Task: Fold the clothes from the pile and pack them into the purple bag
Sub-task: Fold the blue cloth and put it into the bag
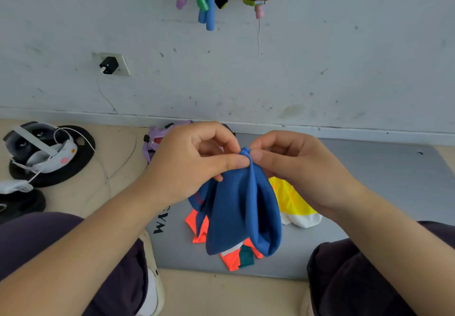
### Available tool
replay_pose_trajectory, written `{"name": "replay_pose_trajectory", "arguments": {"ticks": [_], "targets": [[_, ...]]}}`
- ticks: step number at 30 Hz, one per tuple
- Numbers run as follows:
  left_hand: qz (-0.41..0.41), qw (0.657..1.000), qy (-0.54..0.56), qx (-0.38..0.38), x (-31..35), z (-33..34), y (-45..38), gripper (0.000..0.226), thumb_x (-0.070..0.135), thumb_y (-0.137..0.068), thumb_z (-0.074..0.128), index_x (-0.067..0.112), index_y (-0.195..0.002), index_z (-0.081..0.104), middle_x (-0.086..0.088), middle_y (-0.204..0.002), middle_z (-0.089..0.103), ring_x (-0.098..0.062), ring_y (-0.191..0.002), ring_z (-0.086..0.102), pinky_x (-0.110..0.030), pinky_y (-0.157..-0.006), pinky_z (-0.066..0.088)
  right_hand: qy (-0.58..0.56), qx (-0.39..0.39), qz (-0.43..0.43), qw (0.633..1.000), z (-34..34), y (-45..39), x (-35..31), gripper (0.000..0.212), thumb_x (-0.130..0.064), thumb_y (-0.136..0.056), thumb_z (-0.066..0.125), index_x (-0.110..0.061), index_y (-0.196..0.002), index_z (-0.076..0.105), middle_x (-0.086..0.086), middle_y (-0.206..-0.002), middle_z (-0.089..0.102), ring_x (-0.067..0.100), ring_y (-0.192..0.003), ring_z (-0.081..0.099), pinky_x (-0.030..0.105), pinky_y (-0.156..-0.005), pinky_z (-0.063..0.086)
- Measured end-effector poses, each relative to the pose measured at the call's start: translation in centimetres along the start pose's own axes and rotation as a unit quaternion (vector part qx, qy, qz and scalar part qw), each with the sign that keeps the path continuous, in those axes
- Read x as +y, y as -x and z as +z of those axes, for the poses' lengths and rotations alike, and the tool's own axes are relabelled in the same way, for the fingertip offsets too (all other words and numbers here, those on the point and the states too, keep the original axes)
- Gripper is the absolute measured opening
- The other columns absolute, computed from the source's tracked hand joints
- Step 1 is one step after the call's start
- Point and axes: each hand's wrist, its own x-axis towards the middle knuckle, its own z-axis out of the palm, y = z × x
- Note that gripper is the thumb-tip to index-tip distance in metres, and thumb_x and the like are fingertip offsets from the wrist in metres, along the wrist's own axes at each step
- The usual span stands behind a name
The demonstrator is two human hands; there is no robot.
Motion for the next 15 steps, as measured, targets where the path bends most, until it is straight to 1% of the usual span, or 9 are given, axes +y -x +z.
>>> {"name": "replay_pose_trajectory", "arguments": {"ticks": [2,4,6,7,9,10,12,14,15], "targets": [[0.003,1.000,0.009,0.001,-0.08,-0.01,-0.01,0.019,0.041,-0.062,0.081,0.033,-0.074,0.068,0.004,-0.072,0.070,-0.011,-0.062,0.066,-0.022,-0.053,0.052,-0.008,-0.006,0.003,1.000,-0.06,0.11,0.06,0.016,-0.027,-0.079,0.070,-0.015,-0.089,0.073,0.008,-0.088,0.071,0.021,-0.079,0.061,0.038,-0.077,0.048],[0.015,1.000,0.017,0.000,0.00,0.03,0.02,0.023,0.036,-0.064,0.081,0.033,-0.084,0.070,0.003,-0.080,0.069,-0.014,-0.071,0.067,-0.025,-0.054,0.053,-0.011,-0.014,0.005,1.000,-0.08,0.22,0.05,0.015,-0.026,-0.081,0.069,-0.015,-0.090,0.073,0.009,-0.090,0.071,0.022,-0.082,0.061,0.039,-0.078,0.048],[0.035,0.999,-0.014,0.001,0.14,0.07,0.02,0.025,0.031,-0.067,0.083,0.032,-0.090,0.074,0.004,-0.090,0.069,-0.017,-0.083,0.068,-0.030,-0.058,0.055,-0.012,-0.021,0.005,1.000,-0.15,0.26,0.15,0.012,-0.025,-0.082,0.071,-0.016,-0.090,0.073,0.009,-0.093,0.071,0.024,-0.085,0.061,0.041,-0.081,0.048],[0.047,0.998,-0.035,0.002,0.19,0.08,-0.01,0.022,0.027,-0.068,0.083,0.029,-0.089,0.075,0.005,-0.093,0.069,-0.020,-0.087,0.067,-0.035,-0.062,0.056,-0.013,-0.026,0.005,1.000,-0.20,0.27,0.21,0.012,-0.026,-0.082,0.071,-0.017,-0.090,0.074,0.009,-0.094,0.071,0.024,-0.087,0.061,0.042,-0.083,0.048],[0.057,0.997,-0.053,0.005,0.24,0.05,0.02,0.014,0.020,-0.071,0.081,0.023,-0.083,0.074,0.004,-0.093,0.069,-0.023,-0.087,0.067,-0.042,-0.067,0.058,-0.013,-0.037,0.009,0.999,-0.28,0.32,0.25,0.014,-0.026,-0.083,0.070,-0.016,-0.091,0.075,0.011,-0.096,0.071,0.026,-0.089,0.062,0.044,-0.087,0.049],[0.054,0.997,-0.051,0.003,0.23,0.00,0.07,0.012,0.019,-0.071,0.080,0.022,-0.081,0.073,0.003,-0.093,0.070,-0.024,-0.085,0.067,-0.041,-0.066,0.058,-0.011,-0.040,0.008,0.999,-0.29,0.37,0.23,0.017,-0.026,-0.083,0.069,-0.015,-0.092,0.075,0.013,-0.097,0.072,0.026,-0.090,0.062,0.043,-0.088,0.050],[0.043,0.998,-0.043,0.000,0.21,0.01,0.10,0.010,0.020,-0.073,0.078,0.021,-0.080,0.072,-0.002,-0.091,0.069,-0.024,-0.079,0.066,-0.033,-0.059,0.056,0.007,-0.027,-0.010,1.000,-0.21,0.50,0.16,0.020,-0.029,-0.081,0.069,-0.015,-0.093,0.075,0.009,-0.095,0.073,0.021,-0.089,0.065,0.036,-0.087,0.053],[0.024,0.999,-0.033,0.012,0.16,0.04,0.00,0.008,0.023,-0.073,0.075,0.023,-0.080,0.070,-0.007,-0.089,0.068,-0.017,-0.070,0.064,-0.025,-0.055,0.054,0.085,0.035,-0.078,0.993,0.04,0.62,0.21,0.017,-0.030,-0.078,0.075,-0.018,-0.089,0.072,-0.002,-0.090,0.072,0.013,-0.085,0.066,0.024,-0.082,0.054],[0.012,0.999,-0.026,0.021,0.14,0.04,-0.07,0.008,0.025,-0.072,0.075,0.024,-0.078,0.069,-0.007,-0.088,0.068,-0.013,-0.066,0.063,-0.023,-0.055,0.052,0.142,0.068,-0.123,0.980,0.23,0.69,0.36,0.017,-0.029,-0.077,0.078,-0.018,-0.087,0.069,-0.005,-0.088,0.070,0.012,-0.085,0.066,0.022,-0.082,0.052]]}}
